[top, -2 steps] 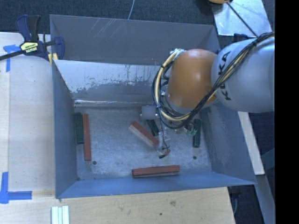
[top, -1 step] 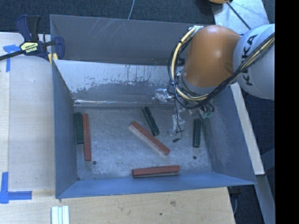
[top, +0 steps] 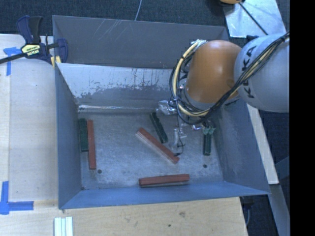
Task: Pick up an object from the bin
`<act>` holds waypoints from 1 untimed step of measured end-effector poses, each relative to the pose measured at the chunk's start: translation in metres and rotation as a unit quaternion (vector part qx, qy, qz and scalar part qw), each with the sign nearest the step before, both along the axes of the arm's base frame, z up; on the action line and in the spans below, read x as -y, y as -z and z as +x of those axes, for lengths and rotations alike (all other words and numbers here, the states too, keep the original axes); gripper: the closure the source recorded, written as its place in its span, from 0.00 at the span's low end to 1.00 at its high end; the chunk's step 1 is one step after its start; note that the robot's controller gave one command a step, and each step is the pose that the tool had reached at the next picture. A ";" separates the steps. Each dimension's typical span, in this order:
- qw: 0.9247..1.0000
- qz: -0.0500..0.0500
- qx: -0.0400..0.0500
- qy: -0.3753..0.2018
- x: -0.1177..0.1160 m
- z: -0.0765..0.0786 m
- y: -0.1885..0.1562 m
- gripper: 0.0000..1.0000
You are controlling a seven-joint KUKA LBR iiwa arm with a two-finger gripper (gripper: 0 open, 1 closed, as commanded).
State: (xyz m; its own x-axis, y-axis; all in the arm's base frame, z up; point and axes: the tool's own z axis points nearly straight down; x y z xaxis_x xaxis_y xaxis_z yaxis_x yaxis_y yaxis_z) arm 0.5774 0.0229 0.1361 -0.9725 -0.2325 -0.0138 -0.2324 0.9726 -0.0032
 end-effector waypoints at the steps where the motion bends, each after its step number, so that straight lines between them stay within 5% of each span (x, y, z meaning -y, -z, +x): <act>1: 0.998 0.000 -0.006 -0.064 0.001 -0.002 0.040 0.00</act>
Offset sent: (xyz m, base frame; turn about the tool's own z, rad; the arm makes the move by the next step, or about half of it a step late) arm 0.0339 0.0312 -0.0661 -0.3014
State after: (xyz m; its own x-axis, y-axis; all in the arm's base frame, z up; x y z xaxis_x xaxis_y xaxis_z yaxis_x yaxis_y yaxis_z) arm 0.5754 0.0221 0.0964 -0.9352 -0.3542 -0.0014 -0.3542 0.9352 -0.0003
